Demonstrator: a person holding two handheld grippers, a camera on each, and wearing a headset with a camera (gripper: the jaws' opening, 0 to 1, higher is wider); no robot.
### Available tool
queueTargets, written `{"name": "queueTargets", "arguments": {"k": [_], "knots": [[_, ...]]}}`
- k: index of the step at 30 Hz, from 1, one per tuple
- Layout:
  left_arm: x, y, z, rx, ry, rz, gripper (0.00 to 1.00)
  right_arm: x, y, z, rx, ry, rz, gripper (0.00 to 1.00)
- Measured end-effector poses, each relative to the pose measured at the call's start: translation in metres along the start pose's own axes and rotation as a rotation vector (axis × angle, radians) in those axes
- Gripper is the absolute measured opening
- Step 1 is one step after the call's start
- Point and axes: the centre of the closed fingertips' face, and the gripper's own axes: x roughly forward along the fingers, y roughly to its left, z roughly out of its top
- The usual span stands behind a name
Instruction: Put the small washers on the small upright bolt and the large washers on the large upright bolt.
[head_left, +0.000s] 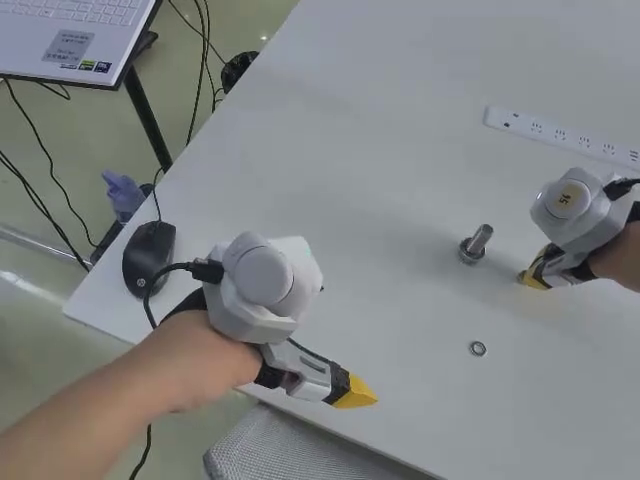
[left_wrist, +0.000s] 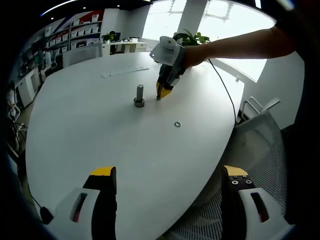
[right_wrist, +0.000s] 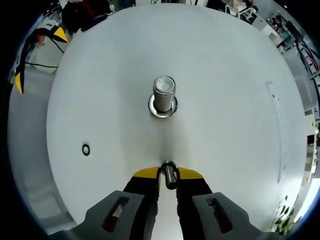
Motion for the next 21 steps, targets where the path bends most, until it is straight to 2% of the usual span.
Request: {"name": "queueTargets", "arguments": {"k": [13,18,21], "knots": [[-0.0021,-0.0021,0.0021,0.010,-0.005,0.006,0.87,0.0004,-0.0005,-0.0009,-0.006,-0.001,-0.004,0.14],[-0.0013,-0.0015,0.0038,0.009,-0.019,0.012,0.88,0.0004,-0.0001,-0.0010,-0.008,-0.002,-0.005,0.14],[-0.0008,-0.0007,0.0017,0.033,-0.005,0.022,0.89,0.0006,-0.0005,-0.0010,-0.007,-0.002,-0.005,0.14]]}}
